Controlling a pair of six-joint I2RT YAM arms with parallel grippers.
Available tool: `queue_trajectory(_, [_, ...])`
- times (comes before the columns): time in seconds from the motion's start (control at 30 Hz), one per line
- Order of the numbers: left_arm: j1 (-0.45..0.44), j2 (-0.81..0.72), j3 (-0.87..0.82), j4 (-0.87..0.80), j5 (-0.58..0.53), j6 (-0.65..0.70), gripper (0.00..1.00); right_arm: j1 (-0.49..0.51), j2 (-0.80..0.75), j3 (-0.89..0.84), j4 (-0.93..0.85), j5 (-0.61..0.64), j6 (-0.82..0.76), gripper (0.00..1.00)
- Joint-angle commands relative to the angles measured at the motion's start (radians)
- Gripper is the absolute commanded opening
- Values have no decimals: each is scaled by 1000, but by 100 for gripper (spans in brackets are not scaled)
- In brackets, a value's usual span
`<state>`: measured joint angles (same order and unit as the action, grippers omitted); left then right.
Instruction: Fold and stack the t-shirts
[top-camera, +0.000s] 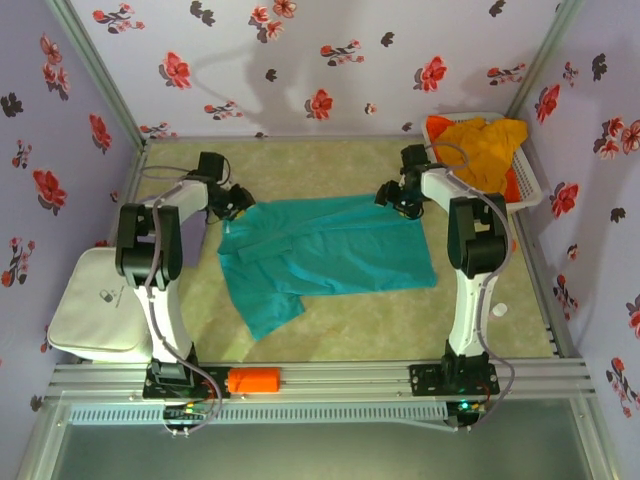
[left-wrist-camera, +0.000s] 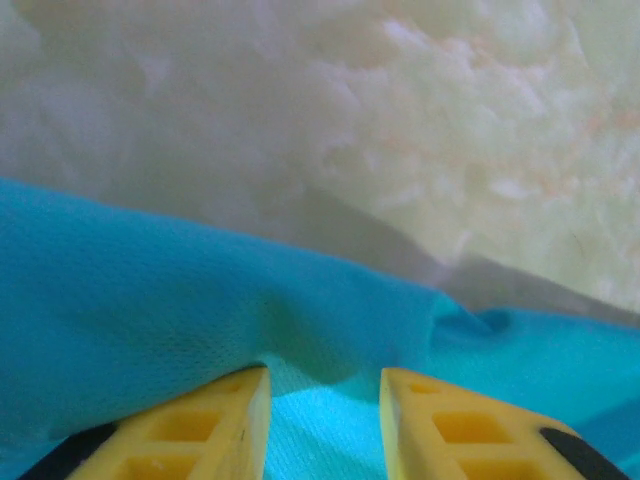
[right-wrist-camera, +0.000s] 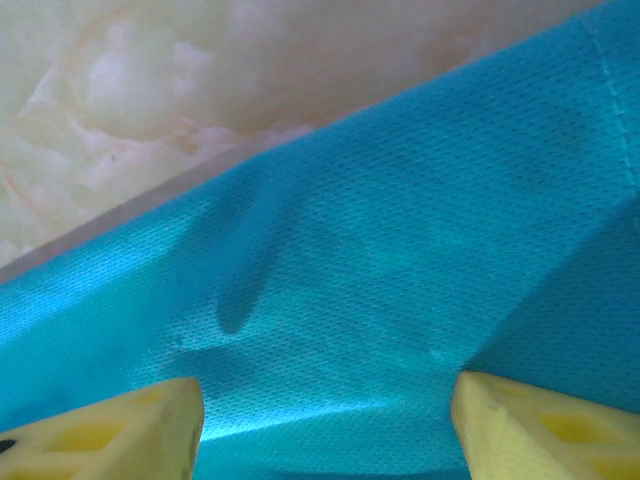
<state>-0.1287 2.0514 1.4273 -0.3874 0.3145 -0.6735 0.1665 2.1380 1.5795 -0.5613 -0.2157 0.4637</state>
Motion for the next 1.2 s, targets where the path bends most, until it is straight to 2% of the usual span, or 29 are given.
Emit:
queue_trajectory(0.0, [19,75,90,-46,-1,1,32,-21,19,26,-38,61,11,68])
queue_trajectory(0.3, [31,223,330,-202,-43,47,30,-45,30,36,-57,75,15,68])
queue_trajectory(0.43, [31,208,361,-219,-21,61,31,-41,2,35,-33,46,1,68])
queue_trajectory(0.57, [22,104,331,-209,11,78,35,-31,-56,32,-24,38,-23,71])
queue_trajectory(0.63, [15,39,319,-227,15,92,35,-16,-103,23,-23,53,-28,80])
queue_trajectory(0.7, [8,-31,298,-243,15,107,36,2,-156,1,-11,69,-33,85])
queue_trajectory(0.83, [-11,-198,177,-221,13,101,42,37,-280,-56,-13,110,-37,99])
queue_trajectory(1.03, [-53,-440,-71,-239,9,110,53,79,-454,-187,-51,165,-3,100])
queue_trajectory(1.17, [-92,-583,-212,-269,-5,119,59,81,-562,-340,-58,192,70,99])
